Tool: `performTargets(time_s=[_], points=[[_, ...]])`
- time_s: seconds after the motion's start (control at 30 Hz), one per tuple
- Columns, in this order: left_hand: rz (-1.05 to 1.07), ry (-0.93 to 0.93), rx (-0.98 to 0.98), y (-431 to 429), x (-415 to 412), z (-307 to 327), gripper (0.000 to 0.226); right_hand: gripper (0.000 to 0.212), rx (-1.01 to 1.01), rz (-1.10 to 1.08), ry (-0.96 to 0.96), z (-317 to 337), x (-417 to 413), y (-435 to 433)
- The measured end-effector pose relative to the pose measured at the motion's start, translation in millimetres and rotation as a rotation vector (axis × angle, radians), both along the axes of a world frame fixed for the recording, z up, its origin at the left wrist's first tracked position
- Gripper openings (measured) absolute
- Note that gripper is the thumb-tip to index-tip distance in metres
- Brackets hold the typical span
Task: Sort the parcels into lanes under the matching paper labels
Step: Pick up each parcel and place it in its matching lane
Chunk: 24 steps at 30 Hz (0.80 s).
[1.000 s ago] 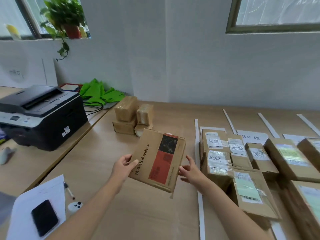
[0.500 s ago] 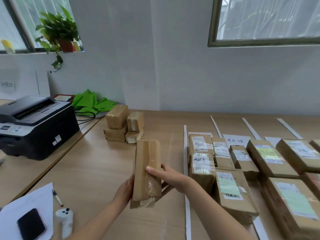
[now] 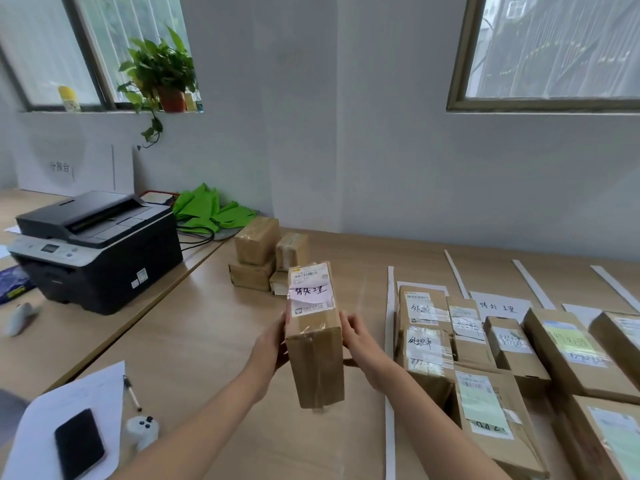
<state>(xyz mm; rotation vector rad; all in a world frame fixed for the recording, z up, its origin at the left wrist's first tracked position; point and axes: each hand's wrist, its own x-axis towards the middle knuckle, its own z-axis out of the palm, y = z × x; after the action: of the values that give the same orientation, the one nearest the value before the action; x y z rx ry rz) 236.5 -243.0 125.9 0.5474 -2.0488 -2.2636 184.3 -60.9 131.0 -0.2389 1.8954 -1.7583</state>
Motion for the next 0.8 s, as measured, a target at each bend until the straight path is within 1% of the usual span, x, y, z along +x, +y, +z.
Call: performTargets(time_s=[0.07,0.13,0.23,0.3,0.33,0.37,0.4,0.43,0.47,0.57,0.63,0.67,0.77,0.8], points=[[-0.034,0.032,-0.009,2.7,-0.4,-0.4,0.048,0.061,-0.037,-0.059,0.023,-8.2,-2.2,-4.7],[-0.044,0.043,-0.004,1.1,1.2,-2.0,0.05,0.061,-0.079,-0.061,0.036,-18.0,-3.5,-5.1],[-0.069,0.032,-0.007,-6.4,3.2,-3.9,0.053,0.075,-0.122,-0.031,0.006,-29.9,-4.0,-0.3],[-0.093,0.031,-0.001,-9.2,2.3,-5.1,0.063,0.079,-0.141,-0.011,-0.025,-33.4,-3.6,1.6],[-0.088,0.03,0.009,-9.9,1.2,-7.4,0.068,0.073,-0.14,-0.008,-0.035,-33.2,-3.1,1.7],[-0.063,0.034,0.02,-8.6,1.5,-7.4,0.067,0.063,-0.141,-0.012,-0.045,-31.5,-2.3,1.5],[-0.022,0.042,0.031,-6.8,1.7,-8.6,0.062,0.053,-0.144,-0.016,-0.056,-29.4,-1.8,1.4],[0.008,0.045,0.049,-4.7,1.3,-10.4,0.058,0.048,-0.148,-0.015,-0.059,-27.0,-1.3,1.4],[0.019,0.048,0.058,-2.0,0.7,-12.0,0.056,0.05,-0.148,-0.006,-0.057,-24.0,-0.2,1.5],[-0.029,0.085,0.045,6.0,1.9,-9.6,0.05,0.077,-0.135,0.015,-0.05,-19.9,2.7,1.8],[-0.04,0.106,0.029,11.3,1.5,-7.8,0.049,0.088,-0.132,0.007,-0.058,-21.3,4.9,2.2],[-0.044,0.116,0.022,14.2,1.1,-5.9,0.05,0.086,-0.133,-0.003,-0.07,-21.0,6.5,2.7],[-0.107,0.155,-0.005,24.4,1.4,-2.5,0.059,0.065,-0.142,-0.067,-0.092,-15.7,15.1,7.6],[-0.132,0.163,-0.007,27.3,0.9,-2.1,0.063,0.063,-0.141,-0.083,-0.084,-12.0,18.7,10.7]])
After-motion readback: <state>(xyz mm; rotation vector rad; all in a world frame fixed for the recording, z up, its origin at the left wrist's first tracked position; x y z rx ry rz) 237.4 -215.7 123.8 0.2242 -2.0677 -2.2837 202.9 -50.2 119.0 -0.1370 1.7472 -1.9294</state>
